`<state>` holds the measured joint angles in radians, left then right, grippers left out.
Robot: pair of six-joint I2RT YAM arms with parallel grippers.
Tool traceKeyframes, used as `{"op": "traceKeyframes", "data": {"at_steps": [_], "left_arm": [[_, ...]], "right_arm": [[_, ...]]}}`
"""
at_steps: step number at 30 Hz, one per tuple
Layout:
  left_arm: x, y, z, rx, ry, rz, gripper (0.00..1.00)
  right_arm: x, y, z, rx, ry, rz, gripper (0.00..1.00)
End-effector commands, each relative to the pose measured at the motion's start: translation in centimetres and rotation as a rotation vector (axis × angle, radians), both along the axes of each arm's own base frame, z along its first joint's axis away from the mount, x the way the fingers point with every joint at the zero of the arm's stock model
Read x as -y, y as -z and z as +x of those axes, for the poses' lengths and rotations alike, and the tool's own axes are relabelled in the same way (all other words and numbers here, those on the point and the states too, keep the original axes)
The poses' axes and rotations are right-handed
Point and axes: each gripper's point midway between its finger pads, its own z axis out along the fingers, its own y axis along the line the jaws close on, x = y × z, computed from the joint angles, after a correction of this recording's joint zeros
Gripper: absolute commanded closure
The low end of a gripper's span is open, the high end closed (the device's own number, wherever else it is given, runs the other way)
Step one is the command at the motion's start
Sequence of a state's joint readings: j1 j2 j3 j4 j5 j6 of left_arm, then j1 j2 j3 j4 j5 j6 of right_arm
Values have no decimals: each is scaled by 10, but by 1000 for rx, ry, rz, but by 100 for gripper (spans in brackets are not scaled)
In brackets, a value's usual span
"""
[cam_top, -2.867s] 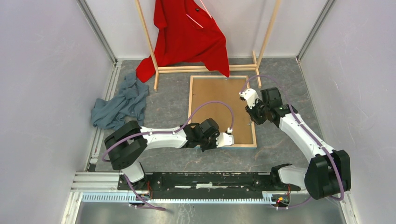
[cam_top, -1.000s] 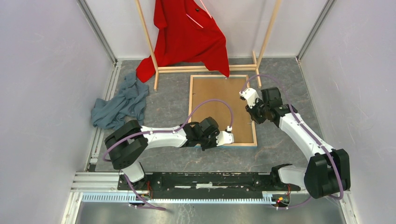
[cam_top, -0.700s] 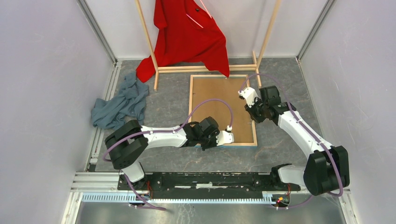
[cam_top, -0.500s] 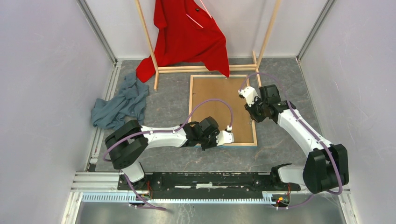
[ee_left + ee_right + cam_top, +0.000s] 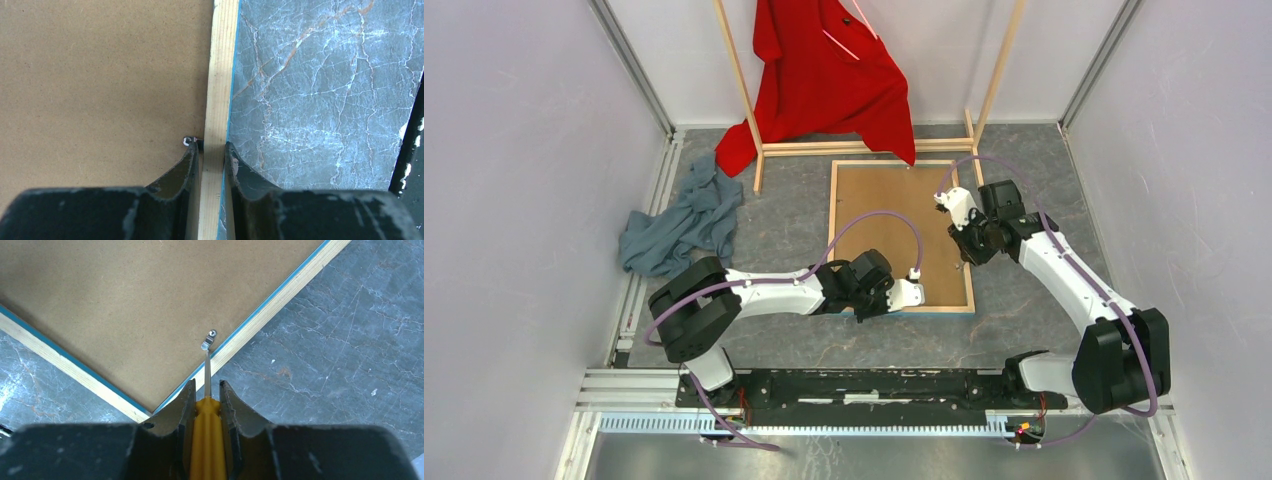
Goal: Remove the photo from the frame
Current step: Release the photo frame item from the photo frame.
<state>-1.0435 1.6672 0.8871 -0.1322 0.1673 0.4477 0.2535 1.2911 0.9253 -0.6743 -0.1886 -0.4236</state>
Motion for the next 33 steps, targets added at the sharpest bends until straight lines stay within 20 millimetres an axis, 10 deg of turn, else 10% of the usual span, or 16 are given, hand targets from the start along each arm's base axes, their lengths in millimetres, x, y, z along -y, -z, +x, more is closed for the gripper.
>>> {"op": "traceKeyframes", "data": {"at_steps": [1,33], "left_arm": [[-1,5,4,-51,-70,-2,98],[-2,6,2,-65,-61,-3,98]], "right_arm": [[-11,-3,-3,-9,-18,53,100],[-23,7,8,52,-59,110,100]]}}
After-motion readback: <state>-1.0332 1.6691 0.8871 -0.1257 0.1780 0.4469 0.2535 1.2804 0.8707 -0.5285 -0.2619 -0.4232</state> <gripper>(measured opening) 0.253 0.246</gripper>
